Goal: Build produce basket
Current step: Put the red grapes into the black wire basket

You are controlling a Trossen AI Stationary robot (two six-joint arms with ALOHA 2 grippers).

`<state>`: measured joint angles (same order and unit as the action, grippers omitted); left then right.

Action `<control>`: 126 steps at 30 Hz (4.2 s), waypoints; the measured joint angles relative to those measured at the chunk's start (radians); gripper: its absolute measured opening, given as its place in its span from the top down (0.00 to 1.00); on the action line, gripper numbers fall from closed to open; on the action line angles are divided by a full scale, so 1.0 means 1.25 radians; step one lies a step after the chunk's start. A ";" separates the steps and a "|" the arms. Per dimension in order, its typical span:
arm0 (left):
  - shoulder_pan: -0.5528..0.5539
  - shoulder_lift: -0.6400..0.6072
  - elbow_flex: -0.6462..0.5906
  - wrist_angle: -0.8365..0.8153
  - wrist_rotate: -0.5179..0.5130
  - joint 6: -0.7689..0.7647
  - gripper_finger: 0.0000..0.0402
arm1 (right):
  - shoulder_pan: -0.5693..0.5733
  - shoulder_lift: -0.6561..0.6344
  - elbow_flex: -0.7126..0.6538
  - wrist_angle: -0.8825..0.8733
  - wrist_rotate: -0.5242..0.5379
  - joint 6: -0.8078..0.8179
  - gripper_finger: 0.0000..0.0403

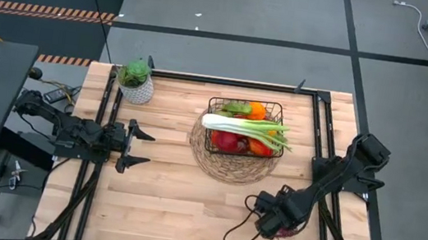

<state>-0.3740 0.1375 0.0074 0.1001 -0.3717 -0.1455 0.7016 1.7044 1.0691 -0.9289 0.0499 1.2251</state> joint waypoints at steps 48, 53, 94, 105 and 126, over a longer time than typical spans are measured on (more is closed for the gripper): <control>0.000 0.000 0.000 0.000 0.000 0.000 0.08 | -0.098 -0.070 0.062 -0.054 0.118 -0.219 0.66; 0.000 0.000 0.000 0.000 0.000 0.000 0.08 | -0.130 -0.138 0.088 -0.045 0.207 -0.269 0.66; 0.000 0.000 0.000 0.000 0.000 0.000 0.08 | -0.289 -0.262 0.088 0.609 0.300 -0.907 0.66; 0.000 0.000 0.000 0.000 0.000 0.000 0.08 | -0.348 -0.333 0.088 0.638 0.300 -1.006 0.66; 0.000 0.000 0.000 0.000 0.000 0.000 0.08 | -0.582 -0.332 0.088 0.676 0.008 -1.043 0.66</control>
<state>-0.3741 0.1372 0.0074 0.0998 -0.3714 -0.1455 -0.0264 1.2889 1.1793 -0.0845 0.0601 -0.0791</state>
